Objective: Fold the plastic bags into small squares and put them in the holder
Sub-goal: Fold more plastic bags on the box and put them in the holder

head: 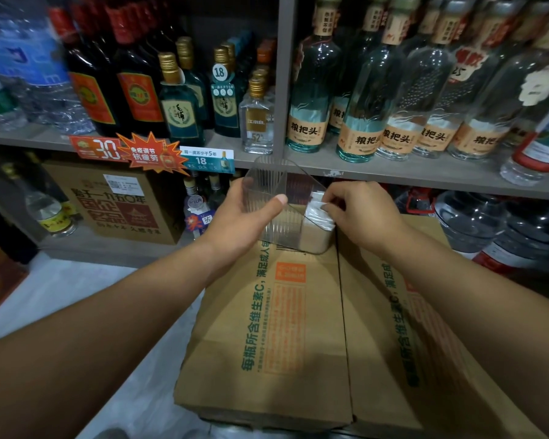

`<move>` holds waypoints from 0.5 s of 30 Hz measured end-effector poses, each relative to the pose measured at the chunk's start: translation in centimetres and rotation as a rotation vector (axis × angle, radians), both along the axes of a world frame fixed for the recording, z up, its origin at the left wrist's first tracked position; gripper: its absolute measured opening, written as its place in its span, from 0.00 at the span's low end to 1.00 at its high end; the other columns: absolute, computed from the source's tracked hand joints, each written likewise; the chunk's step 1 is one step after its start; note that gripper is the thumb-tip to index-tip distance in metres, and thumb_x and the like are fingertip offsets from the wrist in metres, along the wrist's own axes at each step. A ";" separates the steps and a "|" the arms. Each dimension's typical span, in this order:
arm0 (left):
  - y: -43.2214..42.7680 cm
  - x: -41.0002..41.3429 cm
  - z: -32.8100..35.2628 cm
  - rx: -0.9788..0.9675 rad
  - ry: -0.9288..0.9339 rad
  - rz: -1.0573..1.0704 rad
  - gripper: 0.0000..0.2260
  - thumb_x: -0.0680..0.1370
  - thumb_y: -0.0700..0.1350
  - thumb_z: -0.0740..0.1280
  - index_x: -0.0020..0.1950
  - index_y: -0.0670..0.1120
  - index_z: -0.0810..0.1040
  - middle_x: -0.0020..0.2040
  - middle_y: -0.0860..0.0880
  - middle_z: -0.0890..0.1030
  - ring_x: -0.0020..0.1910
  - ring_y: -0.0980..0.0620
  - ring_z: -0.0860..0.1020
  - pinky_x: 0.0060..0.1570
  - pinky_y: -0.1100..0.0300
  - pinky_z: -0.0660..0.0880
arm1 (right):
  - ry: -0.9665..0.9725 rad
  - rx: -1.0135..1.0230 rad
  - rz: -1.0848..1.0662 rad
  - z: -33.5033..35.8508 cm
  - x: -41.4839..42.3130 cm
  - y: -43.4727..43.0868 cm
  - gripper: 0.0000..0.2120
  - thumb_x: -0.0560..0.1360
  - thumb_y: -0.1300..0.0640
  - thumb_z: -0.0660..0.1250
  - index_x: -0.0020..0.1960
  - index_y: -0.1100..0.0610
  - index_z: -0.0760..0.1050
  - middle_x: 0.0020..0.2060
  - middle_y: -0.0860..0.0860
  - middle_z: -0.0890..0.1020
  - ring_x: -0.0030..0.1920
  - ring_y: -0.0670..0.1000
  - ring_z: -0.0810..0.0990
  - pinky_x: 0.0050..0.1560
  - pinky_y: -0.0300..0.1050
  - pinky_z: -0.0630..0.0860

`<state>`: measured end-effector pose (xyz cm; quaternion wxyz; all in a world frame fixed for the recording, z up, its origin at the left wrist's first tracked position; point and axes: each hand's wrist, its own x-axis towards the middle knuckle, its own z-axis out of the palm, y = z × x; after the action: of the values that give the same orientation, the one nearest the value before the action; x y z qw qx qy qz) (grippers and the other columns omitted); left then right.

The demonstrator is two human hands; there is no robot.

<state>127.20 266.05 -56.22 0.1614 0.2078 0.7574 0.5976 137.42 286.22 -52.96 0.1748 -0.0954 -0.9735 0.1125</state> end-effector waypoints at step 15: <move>-0.1 0.1 0.1 0.015 -0.010 -0.006 0.42 0.66 0.70 0.71 0.76 0.56 0.64 0.71 0.55 0.73 0.70 0.52 0.72 0.72 0.46 0.70 | -0.164 0.021 -0.070 0.7 0.0 -1.1 0.03 0.81 0.53 0.63 0.53 0.51 0.74 0.48 0.51 0.82 0.50 0.57 0.79 0.47 0.54 0.78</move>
<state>127.27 265.98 -56.16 0.1652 0.2081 0.7515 0.6038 137.43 285.09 -52.25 0.0995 -0.1363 -0.9817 0.0878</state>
